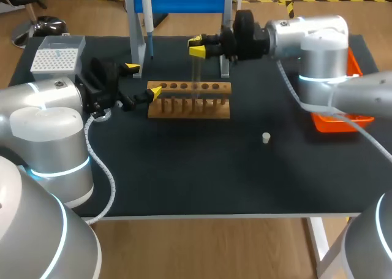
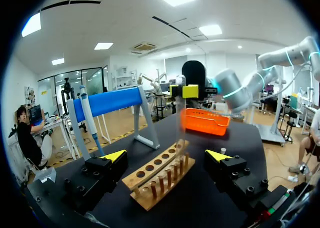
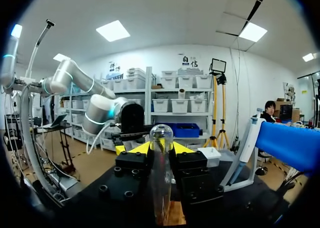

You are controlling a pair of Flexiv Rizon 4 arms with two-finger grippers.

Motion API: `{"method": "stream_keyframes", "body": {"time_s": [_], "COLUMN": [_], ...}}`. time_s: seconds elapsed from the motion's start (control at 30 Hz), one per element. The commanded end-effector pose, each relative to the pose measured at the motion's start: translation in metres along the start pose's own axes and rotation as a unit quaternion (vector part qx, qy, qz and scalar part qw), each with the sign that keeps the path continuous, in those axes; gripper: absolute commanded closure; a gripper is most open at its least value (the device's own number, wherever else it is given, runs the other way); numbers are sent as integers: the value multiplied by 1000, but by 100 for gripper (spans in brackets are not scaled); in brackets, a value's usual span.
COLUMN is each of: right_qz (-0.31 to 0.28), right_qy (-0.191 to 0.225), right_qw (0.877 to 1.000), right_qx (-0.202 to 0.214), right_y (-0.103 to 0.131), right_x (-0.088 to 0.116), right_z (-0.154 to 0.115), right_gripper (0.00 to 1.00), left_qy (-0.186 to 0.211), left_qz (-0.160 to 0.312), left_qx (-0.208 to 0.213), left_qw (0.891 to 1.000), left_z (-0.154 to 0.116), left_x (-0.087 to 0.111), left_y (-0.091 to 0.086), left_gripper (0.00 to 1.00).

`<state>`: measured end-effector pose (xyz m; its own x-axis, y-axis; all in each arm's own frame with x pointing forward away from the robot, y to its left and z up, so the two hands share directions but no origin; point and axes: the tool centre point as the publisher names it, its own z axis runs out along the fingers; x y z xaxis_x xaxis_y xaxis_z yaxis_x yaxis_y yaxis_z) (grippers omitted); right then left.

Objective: Invert the test tube, pick up the pipette, mount the tip to pipette, aspirate from beaker and dispense into the tube, eject the tip, return the pipette, and cap with the stopper.

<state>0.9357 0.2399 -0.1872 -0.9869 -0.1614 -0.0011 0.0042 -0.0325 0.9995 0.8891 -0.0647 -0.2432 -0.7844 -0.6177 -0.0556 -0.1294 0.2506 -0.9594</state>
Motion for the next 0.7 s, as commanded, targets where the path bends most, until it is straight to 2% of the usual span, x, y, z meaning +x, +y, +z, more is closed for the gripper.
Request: {"method": "stream_keyframes", "body": {"time_s": [0.03,0.2,0.7], "right_qz": [-5,-10,-10], "right_qy": [-5,-15,-15], "right_qw": [1000,1000,1000], "right_qx": [12,18,18], "right_y": [13,18,18], "right_x": [12,20,20], "right_z": [-10,-20,-20], "right_gripper": [100,100,100], "left_qy": [-3,-3,-3], "left_qz": [0,0,0], "left_qx": [1,1,1], "left_qw": [1000,1000,1000], "left_z": [2,2,2], "left_x": [1,1,1], "left_y": [1,1,1], "left_gripper": [0,0,0]}}
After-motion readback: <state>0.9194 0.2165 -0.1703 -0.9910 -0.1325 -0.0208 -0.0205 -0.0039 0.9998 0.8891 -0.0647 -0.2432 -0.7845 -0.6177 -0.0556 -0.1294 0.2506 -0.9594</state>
